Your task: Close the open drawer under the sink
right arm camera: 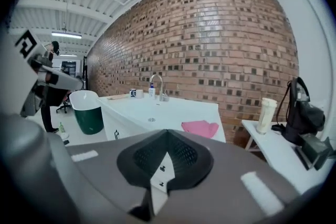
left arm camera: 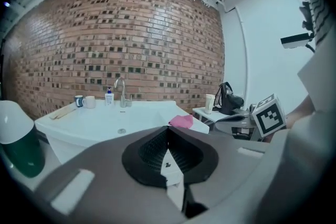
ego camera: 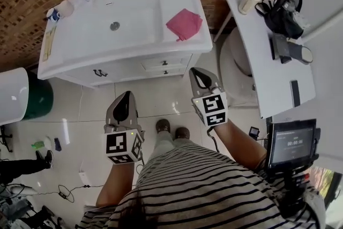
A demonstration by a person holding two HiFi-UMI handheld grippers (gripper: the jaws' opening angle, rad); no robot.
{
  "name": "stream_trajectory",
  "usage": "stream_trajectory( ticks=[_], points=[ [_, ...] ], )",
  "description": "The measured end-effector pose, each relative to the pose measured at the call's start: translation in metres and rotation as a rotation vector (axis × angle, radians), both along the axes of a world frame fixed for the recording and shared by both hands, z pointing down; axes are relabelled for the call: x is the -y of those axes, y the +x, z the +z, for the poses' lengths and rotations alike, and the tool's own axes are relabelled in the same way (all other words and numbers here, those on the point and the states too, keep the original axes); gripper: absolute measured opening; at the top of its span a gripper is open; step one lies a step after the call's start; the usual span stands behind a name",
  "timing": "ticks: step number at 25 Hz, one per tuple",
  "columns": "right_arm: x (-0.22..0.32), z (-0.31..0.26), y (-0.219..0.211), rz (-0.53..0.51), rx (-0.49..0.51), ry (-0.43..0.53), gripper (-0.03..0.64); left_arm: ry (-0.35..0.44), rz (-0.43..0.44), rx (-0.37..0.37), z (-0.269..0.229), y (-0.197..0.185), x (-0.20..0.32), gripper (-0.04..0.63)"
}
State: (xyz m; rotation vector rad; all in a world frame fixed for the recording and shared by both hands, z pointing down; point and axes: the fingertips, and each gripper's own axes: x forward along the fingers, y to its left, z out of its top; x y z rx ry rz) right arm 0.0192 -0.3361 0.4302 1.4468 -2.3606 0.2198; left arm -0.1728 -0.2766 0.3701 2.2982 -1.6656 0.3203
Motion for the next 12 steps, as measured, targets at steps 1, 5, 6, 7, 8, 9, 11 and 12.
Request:
stream_trajectory(
  ticks=[1,5,6,7,8,9,11,12],
  points=[
    [-0.011,-0.015,0.001,-0.006,0.012,0.013,0.0,0.01,-0.002,-0.003,-0.008,0.004,-0.006,0.017],
    [-0.058,-0.056,0.008,-0.034,0.067,0.047,0.001,0.033,0.009,0.001,-0.026,0.025,-0.037,0.017],
    [-0.069,-0.062,0.01,-0.038,0.076,0.051,0.0,0.037,0.012,0.003,-0.028,0.028,-0.046,0.017],
    [-0.079,-0.067,0.011,-0.042,0.082,0.053,0.001,0.041,0.014,0.006,-0.03,0.031,-0.055,0.017],
    [-0.091,-0.071,0.011,-0.047,0.085,0.054,0.0,0.044,0.016,0.01,-0.032,0.031,-0.065,0.017],
    [-0.102,-0.074,0.011,-0.053,0.086,0.057,0.0,0.046,0.015,0.014,-0.033,0.03,-0.074,0.017],
    [-0.125,-0.079,0.009,-0.064,0.083,0.069,0.0,0.048,0.01,0.019,-0.034,0.026,-0.091,0.017],
    [-0.137,-0.081,0.007,-0.069,0.081,0.076,0.001,0.049,0.006,0.017,-0.034,0.023,-0.099,0.017]
  ],
)
